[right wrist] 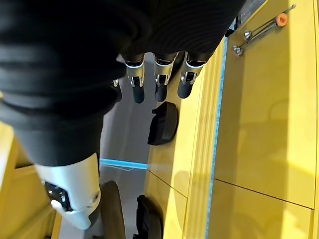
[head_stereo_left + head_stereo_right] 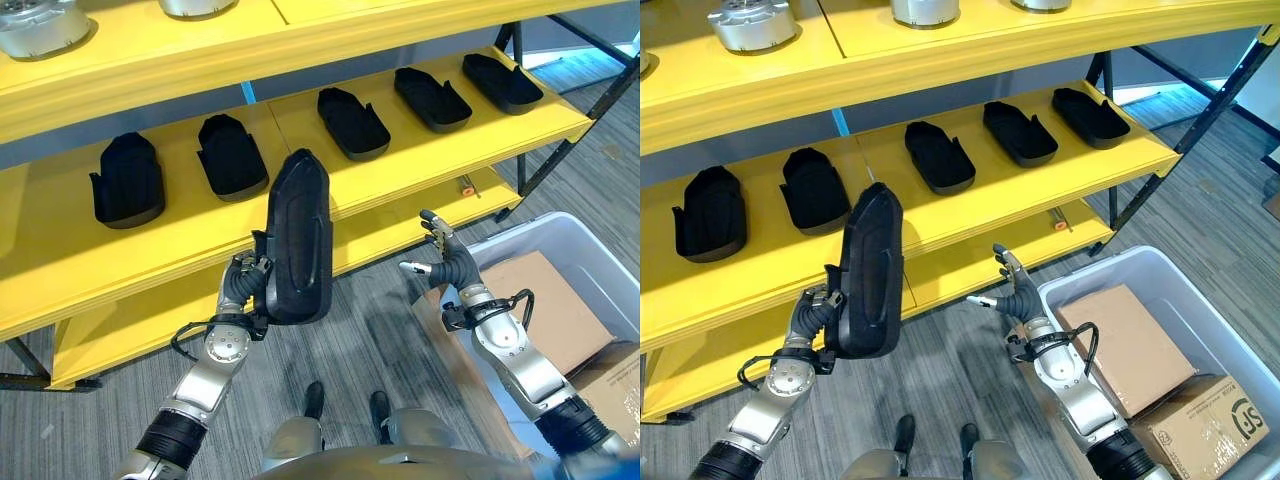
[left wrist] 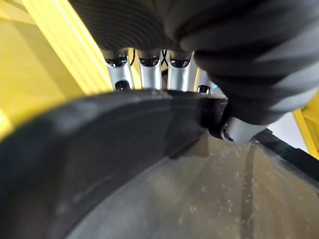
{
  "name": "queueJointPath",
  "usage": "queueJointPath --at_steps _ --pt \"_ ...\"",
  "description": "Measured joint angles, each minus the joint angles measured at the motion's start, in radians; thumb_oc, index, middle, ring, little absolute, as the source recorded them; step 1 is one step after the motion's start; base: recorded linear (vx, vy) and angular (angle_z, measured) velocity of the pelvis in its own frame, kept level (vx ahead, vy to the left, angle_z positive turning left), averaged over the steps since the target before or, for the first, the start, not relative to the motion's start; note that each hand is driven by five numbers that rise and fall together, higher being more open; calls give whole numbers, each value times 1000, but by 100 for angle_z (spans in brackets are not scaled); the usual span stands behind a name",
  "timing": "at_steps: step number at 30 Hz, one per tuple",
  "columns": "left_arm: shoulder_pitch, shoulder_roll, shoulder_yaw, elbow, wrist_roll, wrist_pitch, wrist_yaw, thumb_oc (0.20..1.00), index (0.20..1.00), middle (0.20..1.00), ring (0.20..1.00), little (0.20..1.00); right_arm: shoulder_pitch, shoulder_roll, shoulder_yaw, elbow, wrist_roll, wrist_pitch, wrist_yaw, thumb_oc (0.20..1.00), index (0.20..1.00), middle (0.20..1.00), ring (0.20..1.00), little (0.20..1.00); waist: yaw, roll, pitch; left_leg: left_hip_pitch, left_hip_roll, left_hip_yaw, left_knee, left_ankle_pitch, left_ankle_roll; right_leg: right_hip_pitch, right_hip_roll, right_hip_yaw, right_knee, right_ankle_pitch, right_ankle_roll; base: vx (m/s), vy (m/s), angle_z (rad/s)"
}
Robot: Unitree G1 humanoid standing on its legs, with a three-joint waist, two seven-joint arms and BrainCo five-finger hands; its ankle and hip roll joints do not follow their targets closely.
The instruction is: Move parts from the plastic box to the shelf.
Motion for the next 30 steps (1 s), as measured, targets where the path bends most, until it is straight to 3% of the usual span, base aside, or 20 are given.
queueJointPath --at_steps 8,10,11,12,13,15,16,18,21,22,24,25,26,27,28,30 --pt "-5 0 4 0 0 0 21 200 200 200 200 200 2 -1 -2 -2 -20 -1 -11 1000 1000 1000 1000 1000 -10 7 4 -23 -18 45 41 -2 -1 31 4 -15 -10 -19 -18 110 -40 30" --pt "-30 -6 1 1 0 1 21 200 200 200 200 200 8 -5 -9 -2 -34 -2 -14 1000 1000 1000 1000 1000 -37 21 13 -50 -27 110 52 6 13 32 13 -12 14 -40 -31 50 38 103" --pt "-61 -20 -7 1 0 6 21 200 200 200 200 200 24 -11 -19 -2 -39 -3 -20 1000 1000 1000 1000 1000 -53 32 20 -48 -6 215 25 -36 25 42 2 -50 21 -37 -64 72 76 105" --pt "-73 -19 -13 1 -1 8 21 200 200 200 200 200 34 -9 -25 -4 -39 -3 -21 1000 1000 1000 1000 1000 -57 24 24 -48 8 288 38 -73 16 44 -16 -66 23 -36 -74 64 74 104" --pt "-83 -16 -18 -3 -7 8 23 200 200 200 200 200 39 -10 -34 -6 -40 -7 -20 1000 1000 1000 1000 1000 -62 15 31 -54 15 332 84 -90 29 45 -38 -81 35 -44 -83 49 80 46" --pt "-73 -18 -18 -6 -9 10 35 200 200 200 200 200 40 -12 -45 -6 -40 -14 -21 1000 1000 1000 1000 1000 -65 21 34 -43 37 332 163 -81 32 42 -38 -84 96 -86 -83 71 143 15" --pt "-76 -18 -16 -4 -9 11 37 200 200 200 200 200 41 -7 -53 -6 -40 -21 -21 1000 1000 1000 1000 1000 -75 16 39 -37 38 318 169 -81 4 37 -42 -85 134 -110 -78 131 353 6" --pt "-85 -15 -15 -4 -9 7 38 200 200 200 200 200 42 -6 -88 -23 -40 -31 -16 1000 1000 1000 1000 1000 -82 -13 62 -60 31 290 196 -96 -12 4 -82 -71 176 -123 -85 116 348 -2" --pt "-87 3 -15 23 -32 7 36 200 200 200 200 200 58 -25 -132 -53 -39 -35 -11 1000 1000 1000 1000 1000 -94 -42 78 -89 174 252 184 -83 -43 -1 -110 -74 175 -119 -81 88 308 4" --pt "-92 3 -16 50 -49 5 35 200 200 200 200 200 57 -38 -146 -54 -39 -37 -11 1000 1000 1000 1000 1000 -106 -44 79 -87 235 251 138 -73 -58 1 -121 -77 184 -123 -75 138 547 19" --pt "-112 -3 -30 94 -58 4 37 200 200 200 200 200 60 -51 -172 -56 -38 -46 -11 1000 1000 1000 1000 1000 -119 -50 82 -87 254 291 111 -66 -46 10 -188 -75 210 -147 -21 131 482 22" --pt "-121 -5 -39 104 -58 4 37 200 200 200 200 200 59 -52 -173 -56 -38 -46 -10 1000 1000 1000 1000 1000 -128 -40 76 -82 242 296 97 -62 -40 15 -209 -75 221 -157 6 123 356 18" --pt "-125 -10 -42 102 -58 2 37 200 200 200 200 200 60 -60 -171 -60 -38 -49 -8 1000 1000 1000 1000 1000 -136 -21 72 -71 225 289 98 -41 6 16 -217 -70 240 -168 31 158 438 4" --pt "-124 -27 -43 102 -58 0 38 200 200 200 200 200 64 -69 -173 -58 -39 -53 2 1000 1000 1000 1000 1000 -133 9 63 -55 201 285 101 -11 7 18 -222 -63 255 -181 67 168 438 0" --pt "-131 -25 -41 103 -59 1 41 200 200 200 200 200 76 -44 -149 -56 -37 -53 8 1000 1000 1000 1000 1000 -131 -28 58 -40 137 286 100 7 -61 21 -277 -29 268 -182 91 187 439 3" --pt "-146 -25 -41 101 -60 1 40 200 200 200 200 200 81 -40 -140 -57 -36 -52 26 1000 1000 1000 1000 1000 -125 -34 58 -41 92 286 94 6 -69 27 -315 -27 252 -144 111 164 326 21"
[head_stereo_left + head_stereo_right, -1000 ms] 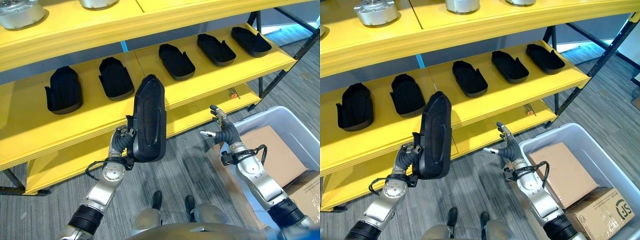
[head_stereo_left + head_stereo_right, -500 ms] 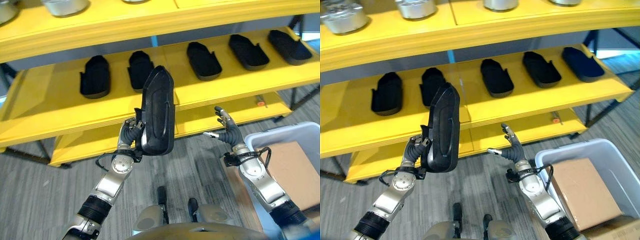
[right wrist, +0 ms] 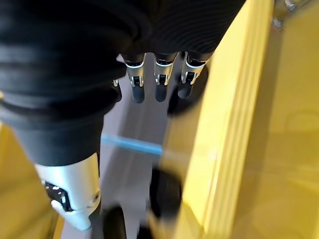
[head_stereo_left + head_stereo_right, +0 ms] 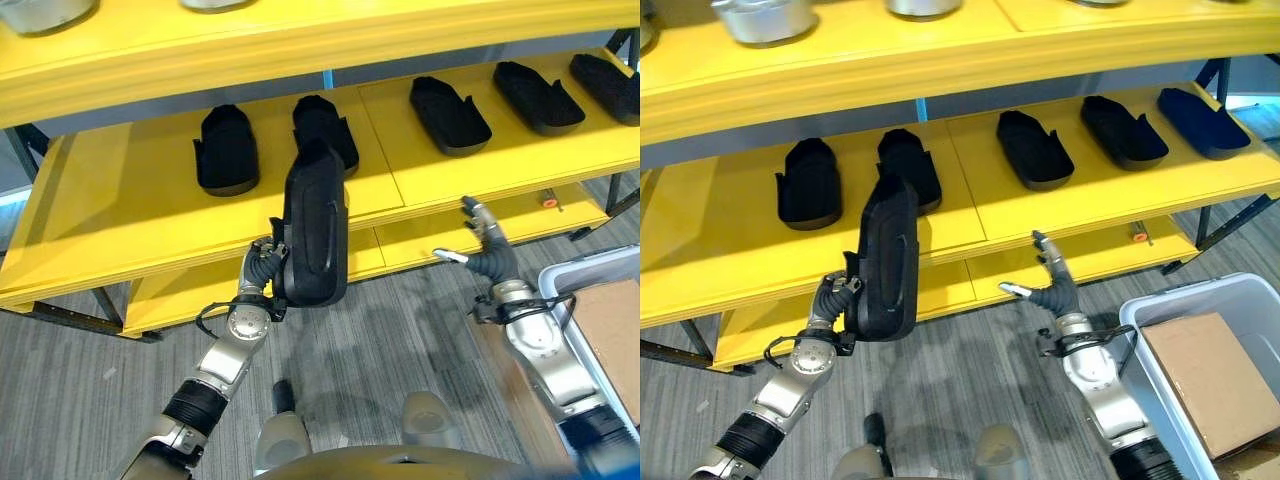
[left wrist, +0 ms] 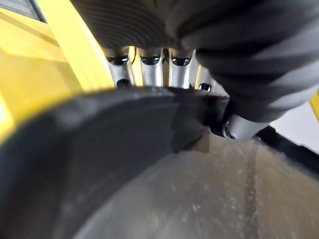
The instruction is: Move parts from the plastic box to the shelf.
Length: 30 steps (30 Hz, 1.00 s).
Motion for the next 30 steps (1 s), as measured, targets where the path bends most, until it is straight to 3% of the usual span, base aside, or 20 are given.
queueJointPath --at_steps 1,4,9,11,14,15,19,21,23,26,28,29,30 --pt "-1 10 1 -2 0 1 -1 200 200 200 200 200 0 15 0 0 0 0 1 1000 1000 1000 1000 1000 8 -1 -1 2 -14 1 -2 -4 6 4 1 -2 -16 12 21 181 309 4" --pt "-1 42 11 -3 4 13 1 200 200 200 200 200 -15 40 14 -3 6 2 2 1000 1000 1000 1000 1000 64 -3 -5 29 -39 12 -9 -13 14 45 5 -43 -92 38 31 137 247 -15" --pt "20 52 53 -30 17 28 2 200 200 200 200 200 -38 52 30 -17 6 15 26 1000 1000 1000 1000 1000 75 -27 -18 26 -23 41 -40 3 4 71 19 -49 -222 107 41 45 175 -26" --pt "63 53 77 -99 25 32 2 200 200 200 200 200 -38 51 41 -31 5 25 40 1000 1000 1000 1000 1000 83 -39 -30 7 -3 55 -43 10 2 73 35 -68 -288 149 21 -15 211 -15" --pt "69 52 92 -131 25 32 2 200 200 200 200 200 -44 48 50 -38 -2 27 42 1000 1000 1000 1000 1000 128 -52 -40 -10 -3 50 -38 15 5 68 39 -73 -301 161 14 -6 235 6" --pt "69 53 105 -130 27 32 1 200 200 200 200 200 -59 48 67 -38 -3 29 41 1000 1000 1000 1000 1000 149 -58 -42 -17 -9 49 -18 8 14 68 31 -80 -303 154 -2 42 247 4" --pt "70 53 111 -130 56 33 -4 200 200 200 200 200 -99 51 82 -40 -4 30 41 1000 1000 1000 1000 1000 164 -66 -54 -43 -31 45 58 -43 30 68 8 -92 -272 164 -19 38 214 6" --pt "70 53 121 -129 62 33 -5 200 200 200 200 200 -109 53 85 -41 -4 31 43 1000 1000 1000 1000 1000 167 -63 -56 -44 -32 47 72 -54 47 47 7 -105 -234 206 -29 27 280 -21" --pt "73 51 129 -125 63 33 -7 200 200 200 200 200 -112 52 85 -47 -5 31 55 1000 1000 1000 1000 1000 174 -51 -74 -18 -29 77 39 -62 55 13 2 -117 -211 285 -42 2 222 -60" --pt "105 48 160 -125 64 32 -5 200 200 200 200 200 -119 82 108 -47 -20 29 84 1000 1000 1000 1000 1000 210 -34 -99 39 -30 140 -43 -54 78 -39 -3 -266 -223 437 -58 11 132 -99" --pt "111 43 179 -125 64 31 -3 200 200 200 200 200 -112 78 128 -43 -28 25 93 1000 1000 1000 1000 1000 194 -22 -102 56 -28 136 -84 -43 93 -60 42 -239 -162 331 17 95 102 -24" --pt "112 37 180 -123 63 31 -2 200 200 200 200 200 -109 66 138 -41 -38 24 96 1000 1000 1000 1000 1000 170 -21 -111 64 -39 107 -108 -17 104 -64 122 -172 -123 254 33 142 120 51" --pt "109 32 179 -123 62 31 1 200 200 200 200 200 -108 63 138 -41 -42 24 95 1000 1000 1000 1000 1000 152 -21 -115 60 -44 76 -122 -5 111 -60 200 -80 -124 195 24 120 96 66"
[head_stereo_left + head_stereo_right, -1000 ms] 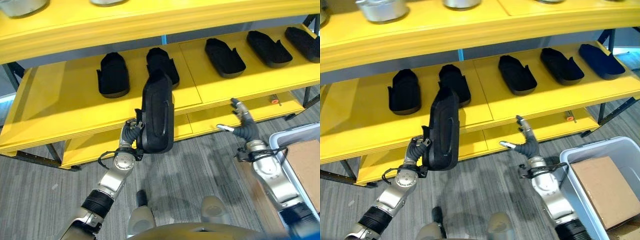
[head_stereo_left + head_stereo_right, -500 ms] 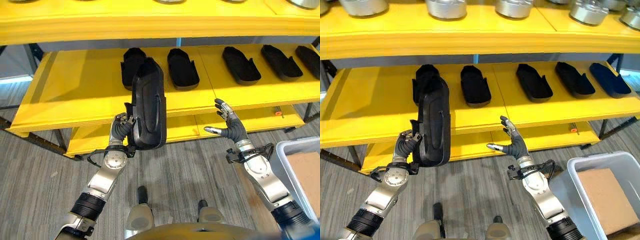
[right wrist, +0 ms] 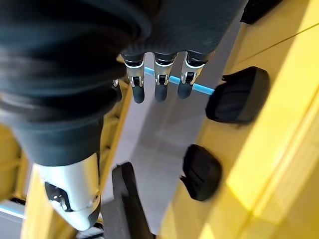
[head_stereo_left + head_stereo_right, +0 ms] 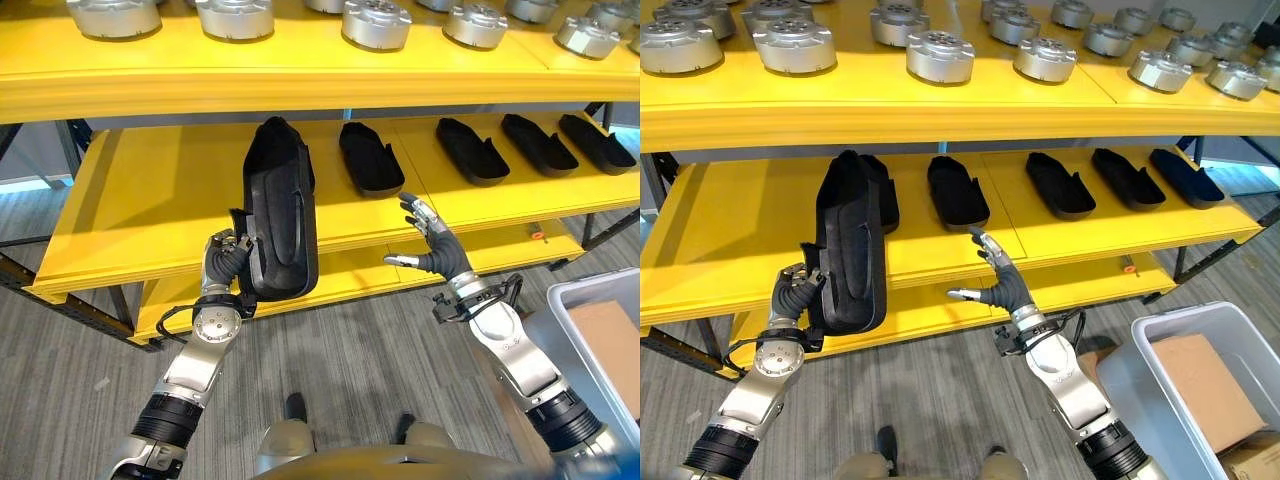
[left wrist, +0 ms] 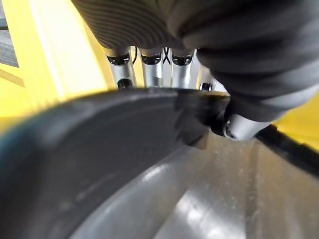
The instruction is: Move parts from the plastic box to the shelf.
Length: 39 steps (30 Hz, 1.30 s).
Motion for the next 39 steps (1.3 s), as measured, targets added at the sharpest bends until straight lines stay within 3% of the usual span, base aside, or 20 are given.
queueJointPath --at_steps 2,3,5,7,8,9,11,12,13,14,17,20,24,34,38,39 --pt "-1 -2 -17 -2 0 0 -1 200 200 200 200 200 -2 -5 -1 1 0 0 -2 1000 1000 1000 1000 1000 -22 -11 -7 0 -29 -22 -24 16 12 14 58 9 -71 -22 -50 62 4 54" --pt "11 -13 -20 -3 -1 0 -1 200 200 200 200 200 -6 -8 -3 7 0 -1 -3 1000 1000 1000 1000 1000 -19 -18 -19 0 -61 -23 -24 15 13 43 50 -8 -161 -15 -125 57 -20 28" --pt "28 -24 -26 -7 -1 -2 -2 200 200 200 200 200 -5 -21 -3 27 -1 -2 -3 1000 1000 1000 1000 1000 -20 14 -23 -11 -65 -27 -24 15 12 60 51 -13 -218 8 -100 81 -29 12" --pt "38 -30 -25 -6 -1 -2 -1 200 200 200 200 200 -1 -30 -1 40 -1 -1 -3 1000 1000 1000 1000 1000 -20 27 -23 -18 -68 -38 -20 20 6 72 51 -17 -228 25 -102 146 -74 17" --pt "38 -47 -26 2 -1 -2 -1 200 200 200 200 200 0 -35 -4 56 -1 -2 -6 1000 1000 1000 1000 1000 -35 44 -12 -12 -63 -81 -20 19 23 18 63 20 -85 -11 -77 119 -83 50" --pt "35 -55 -34 2 -1 -3 -3 200 200 200 200 200 8 -35 -8 63 -1 -1 -12 1000 1000 1000 1000 1000 -54 56 -1 -8 -56 -114 -19 18 26 -29 75 60 0 -68 -28 148 -106 85" --pt "28 -56 -47 -1 0 -6 -5 200 200 200 200 200 21 -35 -10 61 -1 -1 -15 1000 1000 1000 1000 1000 -74 46 3 -1 -63 -148 -22 16 23 -48 83 133 -42 -65 -24 130 -100 72" --pt "14 -53 -60 0 1 -6 -3 200 200 200 200 200 21 -32 -13 61 -1 -3 -19 1000 1000 1000 1000 1000 -75 24 5 0 -77 -169 -23 15 22 -65 85 187 -69 -53 -22 111 -88 73" --pt "-3 -46 -86 0 1 -6 -2 200 200 200 200 200 24 -31 -17 63 -1 -4 -25 1000 1000 1000 1000 1000 -80 7 5 1 -90 -194 -24 15 22 -74 81 195 -86 -11 -33 143 -67 86" --pt "-5 -48 -113 -4 0 -7 0 200 200 200 200 200 25 -30 -31 63 -2 -4 -26 1000 1000 1000 1000 1000 -68 9 6 5 -87 -203 -23 9 13 -63 84 179 -103 7 -70 140 -54 72" --pt "0 -45 -112 -5 0 -7 1 200 200 200 200 200 25 -30 -34 63 -2 -4 -30 1000 1000 1000 1000 1000 -46 22 8 8 -74 -208 -19 6 4 -39 98 176 -145 24 -84 141 -29 9" --pt "1 -47 -112 -7 0 -3 0 200 200 200 200 200 31 -31 -34 63 -4 -4 -35 1000 1000 1000 1000 1000 -55 29 20 53 -51 -209 -20 -13 -27 63 116 158 -239 47 -107 176 -49 -1" --pt "1 -47 -111 -9 0 0 1 200 200 200 200 200 32 -31 -35 63 -24 -4 -54 1000 1000 1000 1000 1000 -59 32 22 77 -49 -209 -19 -32 -38 117 118 159 -300 68 -125 155 -58 4" --pt "-57 -38 -84 -9 0 26 36 200 200 200 200 200 32 -31 -66 63 -41 -6 -65 1000 1000 1000 1000 1000 -86 39 48 94 -65 -208 -18 -35 -40 149 103 143 -303 38 -108 120 -91 10" --pt "-118 -39 -85 -9 -7 41 70 200 200 200 200 200 32 -32 -107 64 -40 -14 -65 1000 1000 1000 1000 1000 -111 42 79 44 -91 -174 96 -43 -52 144 83 131 -251 5 -142 15 -66 21" --pt "-151 -41 -84 -9 -10 44 76 200 200 200 200 200 30 -33 -122 64 -40 -21 -64 1000 1000 1000 1000 1000 -124 31 96 -38 -98 -139 233 -51 -65 112 65 129 -196 -17 -173 15 -3 27"
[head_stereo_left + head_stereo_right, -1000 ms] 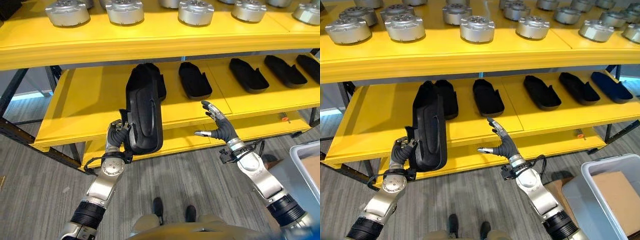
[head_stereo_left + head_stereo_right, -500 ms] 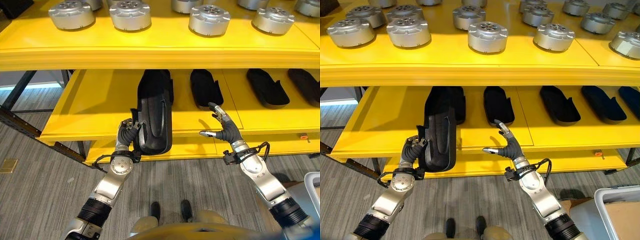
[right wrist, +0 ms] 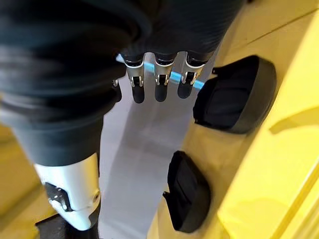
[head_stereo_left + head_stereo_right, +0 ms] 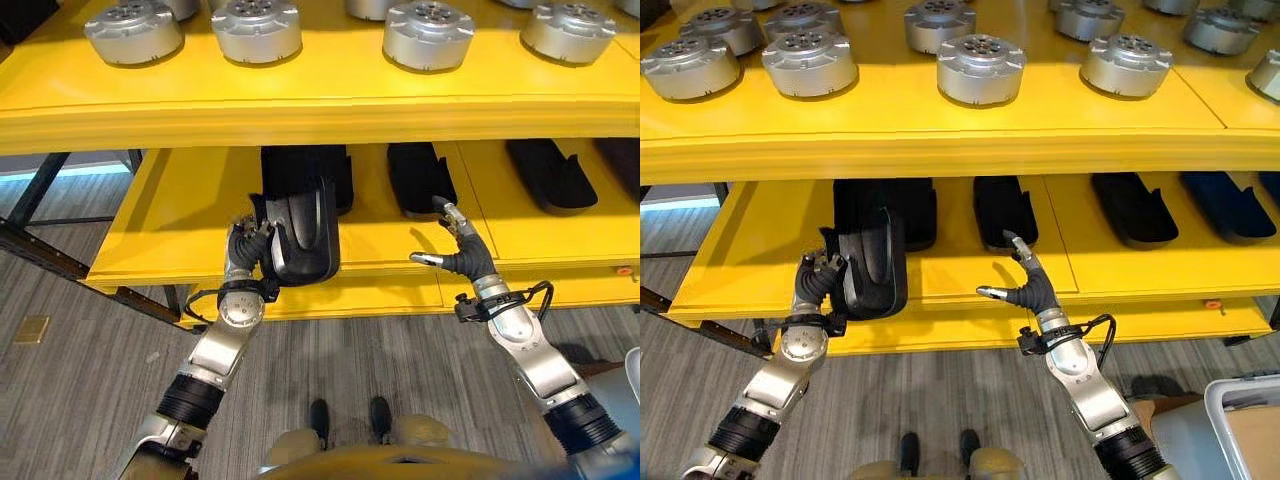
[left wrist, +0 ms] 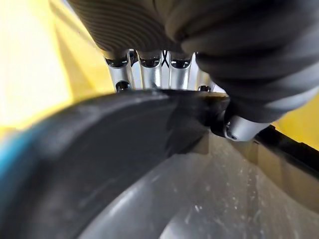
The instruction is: Move parts from the plastic box to the shelf.
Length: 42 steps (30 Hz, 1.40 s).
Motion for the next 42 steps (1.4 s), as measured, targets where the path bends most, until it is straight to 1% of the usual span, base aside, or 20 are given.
queueJointPath --at_steps 2,4,6,9,11,12,13,14,15,16,17,19,21,24,29,32,36,40,41,42 --pt "-11 -2 0 0 0 0 6 200 200 200 200 200 0 -2 -1 0 0 -6 1 1000 1000 1000 1000 1000 -10 6 7 -27 9 52 38 0 -6 -15 -7 -13 27 -6 -10 60 101 22" --pt "-12 2 1 5 0 0 6 200 200 200 200 200 2 0 -1 1 0 -8 1 1000 1000 1000 1000 1000 -24 9 9 -33 31 83 57 -45 28 -18 -6 -19 34 -11 -35 87 158 3" --pt "-12 6 1 6 -1 0 5 200 200 200 200 200 5 -2 -2 -1 0 -12 2 1000 1000 1000 1000 1000 -34 -1 14 -20 59 94 37 -58 35 -18 -9 -16 47 -17 -39 119 264 -7" --pt "-12 6 -1 63 -16 -25 3 200 200 200 200 200 4 -10 -15 2 -11 -10 11 1000 1000 1000 1000 1000 -26 -12 21 -29 165 -66 -114 -15 -33 -26 -21 52 51 -23 -35 138 343 -43" --pt "-1 6 1 103 -46 -28 3 200 200 200 200 200 -1 -29 -15 5 -14 -10 13 1000 1000 1000 1000 1000 -9 -10 21 -31 232 -156 -207 -8 -42 -25 -28 95 63 -35 -18 92 254 -63" --pt "5 6 1 112 -50 -28 4 200 200 200 200 200 -1 -35 -15 8 -18 -10 14 1000 1000 1000 1000 1000 -8 -13 23 -32 248 -168 -218 -8 -42 -21 -36 106 70 -42 -11 72 337 -59" --pt "22 3 1 124 -61 -28 3 200 200 200 200 200 3 -46 -20 17 -19 -11 17 1000 1000 1000 1000 1000 -15 -19 31 -32 252 -130 -203 -14 -31 -2 -72 115 101 -68 35 65 332 -39" --pt "26 -9 -1 127 -70 -31 3 200 200 200 200 200 8 -65 -24 17 -18 -13 23 1000 1000 1000 1000 1000 -30 -7 34 -30 248 -99 -186 -17 -20 12 -87 114 108 -83 58 114 478 -32" --pt "29 -30 -2 128 -80 -37 2 200 200 200 200 200 18 -103 -29 15 -17 -15 39 1000 1000 1000 1000 1000 -47 45 25 -27 252 -29 -174 -17 31 23 -82 111 118 -107 94 80 287 -7" --pt "27 -41 -2 127 -79 -49 2 200 200 200 200 200 25 -115 -35 23 -16 -15 46 1000 1000 1000 1000 1000 -58 66 24 -27 247 -29 -175 88 31 24 -78 112 138 -133 122 90 271 -6" --pt "21 -41 -2 132 -78 -60 -1 200 200 200 200 200 56 -83 -42 37 3 -12 52 1000 1000 1000 1000 1000 -57 34 23 -22 207 -1 -164 96 -6 19 -127 94 167 -153 138 54 168 0" --pt "20 -36 -3 130 -78 -60 -13 200 200 200 200 200 89 -71 -42 39 10 -13 57 1000 1000 1000 1000 1000 -60 19 16 -12 166 2 -202 121 -37 10 -158 56 170 -152 138 55 189 8" --pt "15 -30 -2 130 -77 -60 -18 200 200 200 200 200 97 -56 -52 40 23 -13 54 1000 1000 1000 1000 1000 -62 16 18 4 112 9 -247 148 -21 38 -190 7 114 -129 163 54 183 25" --pt "16 -23 -11 130 -74 -60 -18 200 200 200 200 200 111 -17 -71 38 22 -15 51 1000 1000 1000 1000 1000 -56 14 19 21 81 6 -249 136 1 77 -222 -41 93 -109 187 61 135 22" --pt "15 -5 -10 126 -65 -60 -14 200 200 200 200 200 119 -17 -105 26 22 -15 47 1000 1000 1000 1000 1000 -58 13 19 15 83 22 -255 121 5 96 -222 -93 44 -104 190 25 25 0" --pt "15 -5 -11 98 -31 -60 -8 200 200 200 200 200 140 -20 -131 -4 21 -10 28 1000 1000 1000 1000 1000 -68 15 17 0 120 98 -250 123 13 82 -202 -107 47 -103 183 -29 -42 12" --pt "18 -6 -8 39 3 -57 -8 200 200 200 200 200 133 -21 -122 -12 19 -1 1 1000 1000 1000 1000 1000 -51 23 13 -37 130 66 -240 164 -13 48 -186 -114 66 -112 175 -55 -51 14" --pt "87 0 29 -11 10 -44 -6 200 200 200 200 200 103 -23 -61 -12 19 9 -9 1000 1000 1000 1000 1000 -6 21 12 -38 132 25 -193 136 -40 18 -185 -54 113 -144 167 21 54 -22" --pt "126 7 49 -26 10 -39 5 200 200 200 200 200 82 -24 -39 -10 17 12 -6 1000 1000 1000 1000 1000 17 14 16 -40 123 -43 -136 92 -58 8 -188 -14 126 -155 160 26 126 -140" --pt "202 10 87 -37 9 -31 28 200 200 200 200 200 56 -30 -11 -23 3 14 9 1000 1000 1000 1000 1000 69 14 14 -51 109 -206 -44 23 -40 -21 -185 77 157 -153 162 16 111 -142"
